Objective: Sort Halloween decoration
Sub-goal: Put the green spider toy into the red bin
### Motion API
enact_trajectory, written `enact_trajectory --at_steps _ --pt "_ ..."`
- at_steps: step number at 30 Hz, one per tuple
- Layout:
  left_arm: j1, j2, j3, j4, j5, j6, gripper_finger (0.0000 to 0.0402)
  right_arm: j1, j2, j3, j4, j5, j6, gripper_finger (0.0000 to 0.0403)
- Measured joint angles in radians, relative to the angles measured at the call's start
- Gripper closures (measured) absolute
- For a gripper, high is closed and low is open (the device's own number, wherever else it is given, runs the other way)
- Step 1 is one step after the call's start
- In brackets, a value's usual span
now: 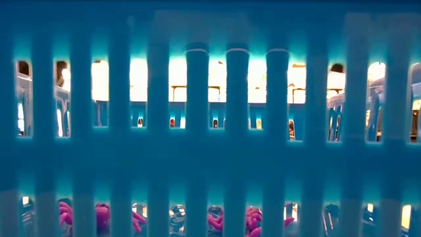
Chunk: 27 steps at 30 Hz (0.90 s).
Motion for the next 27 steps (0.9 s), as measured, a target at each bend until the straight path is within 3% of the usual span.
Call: enact_trajectory --at_steps 6,10,18,27 --pt "0.018 -0.066 0.086 0.091 -0.232 0.179 0.0401 -0.028 0.000 0.001 0.256 0.218 -0.207 0.0290" --pt "0.018 -0.077 0.117 0.274 -0.344 0.370 0.0401 -0.027 0.000 0.001 0.453 0.330 -0.370 0.0291" --pt "0.017 -0.077 0.126 0.624 -0.378 0.717 0.0401 0.019 0.000 0.001 0.707 0.399 -0.604 0.0291" --pt "0.017 -0.077 0.126 0.759 -0.377 0.807 0.0401 0.043 0.000 0.001 0.733 0.469 -0.675 0.0291"
